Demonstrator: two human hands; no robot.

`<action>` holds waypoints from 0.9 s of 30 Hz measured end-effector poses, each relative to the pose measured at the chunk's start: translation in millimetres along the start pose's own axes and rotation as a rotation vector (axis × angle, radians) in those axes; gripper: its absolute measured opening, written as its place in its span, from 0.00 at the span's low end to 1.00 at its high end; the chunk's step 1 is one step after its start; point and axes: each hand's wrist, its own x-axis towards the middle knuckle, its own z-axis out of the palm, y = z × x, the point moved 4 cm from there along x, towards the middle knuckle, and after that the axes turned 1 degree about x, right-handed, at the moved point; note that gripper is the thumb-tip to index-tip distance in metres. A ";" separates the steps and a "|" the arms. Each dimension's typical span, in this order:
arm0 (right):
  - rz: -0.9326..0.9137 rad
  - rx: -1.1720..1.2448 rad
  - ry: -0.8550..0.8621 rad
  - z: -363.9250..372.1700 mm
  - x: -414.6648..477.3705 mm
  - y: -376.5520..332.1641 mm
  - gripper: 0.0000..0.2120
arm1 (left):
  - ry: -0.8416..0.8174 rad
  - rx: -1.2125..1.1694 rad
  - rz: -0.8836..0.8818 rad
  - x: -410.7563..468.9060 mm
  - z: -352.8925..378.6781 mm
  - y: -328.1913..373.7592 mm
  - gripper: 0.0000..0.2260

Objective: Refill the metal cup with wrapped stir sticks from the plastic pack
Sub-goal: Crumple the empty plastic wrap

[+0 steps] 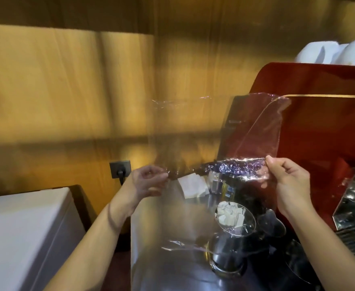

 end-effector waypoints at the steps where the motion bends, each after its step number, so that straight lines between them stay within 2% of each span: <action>1: 0.011 -0.006 -0.009 -0.4 -0.9 1.2 0.12 | -0.011 0.037 -0.001 -5.3 -3.7 -3.2 0.04; 5: 0.056 -0.044 -0.060 6.6 -1.6 8.0 0.10 | 0.117 0.015 0.041 -20.0 -27.4 -0.7 0.06; 8: 0.105 -0.058 -0.132 18.8 -1.8 14.6 0.10 | 0.155 -0.001 0.051 -29.7 -39.7 6.1 0.05; 10: 0.148 -0.076 -0.163 26.0 -1.7 18.9 0.11 | 0.163 -0.022 0.040 -34.9 -45.8 6.2 0.05; 13: 0.185 -0.100 -0.181 34.8 -0.2 24.7 0.13 | 0.088 -0.011 0.028 -44.8 -49.8 6.2 0.07; 16: 0.235 -0.040 -0.224 43.9 -1.0 31.4 0.12 | 0.158 0.007 0.051 -51.4 -56.6 4.5 0.11; 19: 0.306 0.045 -0.383 54.3 -7.2 33.3 0.01 | 0.264 -0.024 0.096 -54.8 -65.1 3.8 0.11; 22: 0.337 -0.023 -0.495 56.2 -11.7 36.0 0.08 | 0.324 -0.033 0.118 -57.9 -73.4 4.7 0.08; 24: 0.337 -0.009 -0.491 55.9 -11.5 36.3 0.03 | 0.319 0.013 0.148 -58.7 -75.4 6.9 0.07; 27: 0.333 0.032 -0.449 54.8 -8.2 39.0 0.04 | 0.295 0.040 0.192 -59.0 -74.8 10.8 0.07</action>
